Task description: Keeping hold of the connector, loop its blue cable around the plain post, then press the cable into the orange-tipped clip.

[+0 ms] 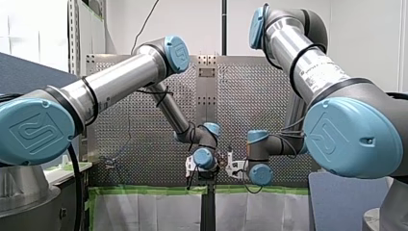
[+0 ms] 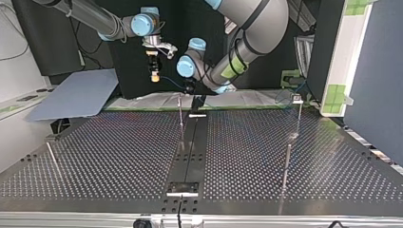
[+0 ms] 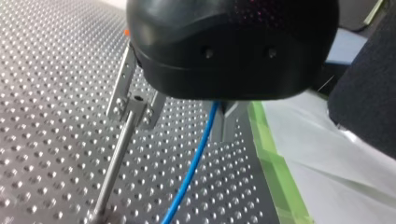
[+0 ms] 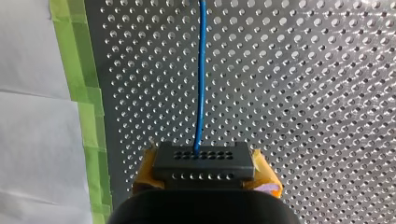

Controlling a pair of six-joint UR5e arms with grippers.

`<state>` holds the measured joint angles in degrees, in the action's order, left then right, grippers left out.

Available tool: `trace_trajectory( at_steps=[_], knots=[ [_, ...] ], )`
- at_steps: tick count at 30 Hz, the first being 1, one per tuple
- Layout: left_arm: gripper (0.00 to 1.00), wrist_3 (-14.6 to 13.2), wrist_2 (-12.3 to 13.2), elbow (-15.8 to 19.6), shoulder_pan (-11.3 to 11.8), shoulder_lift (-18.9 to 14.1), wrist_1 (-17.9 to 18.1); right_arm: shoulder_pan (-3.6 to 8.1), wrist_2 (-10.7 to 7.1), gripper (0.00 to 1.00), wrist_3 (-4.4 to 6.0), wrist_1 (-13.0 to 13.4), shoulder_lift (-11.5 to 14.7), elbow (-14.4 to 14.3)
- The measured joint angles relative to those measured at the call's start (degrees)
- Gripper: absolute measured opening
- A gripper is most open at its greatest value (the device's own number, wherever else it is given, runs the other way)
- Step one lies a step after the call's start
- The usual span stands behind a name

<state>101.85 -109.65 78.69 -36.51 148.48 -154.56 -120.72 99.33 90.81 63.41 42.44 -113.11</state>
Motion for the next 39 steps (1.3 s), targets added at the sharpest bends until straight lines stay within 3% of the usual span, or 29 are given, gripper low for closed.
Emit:
trace_trajectory(
  at_steps=[11, 16, 21, 32, 39],
  knots=[
    [0.0, 2.6, -1.4, 2.2, -0.5, 0.1, 6.1, 0.81, 0.23, 0.0, -0.28, 0.1, -0.4, 1.5],
    [0.0, 3.1, -1.9, 2.2, -0.6, 0.1, 8.7, 1.28, 0.24, 0.0, -0.29, -1.3, -2.2, 3.4],
    [0.0, 3.3, -3.3, 2.2, -0.6, 0.3, 9.7, 1.61, 0.29, 0.0, -0.13, -3.6, -4.2, 5.9],
    [0.0, 4.8, -4.1, 1.9, 0.1, 1.6, 13.3, 2.01, 0.0, 0.0, -0.02, -4.9, -6.6, 9.1],
    [0.0, 5.0, -5.4, 1.9, 0.9, 1.7, 13.5, 2.36, -0.17, 0.0, -1.14, -6.9, -7.4, 11.7]
  ],
)
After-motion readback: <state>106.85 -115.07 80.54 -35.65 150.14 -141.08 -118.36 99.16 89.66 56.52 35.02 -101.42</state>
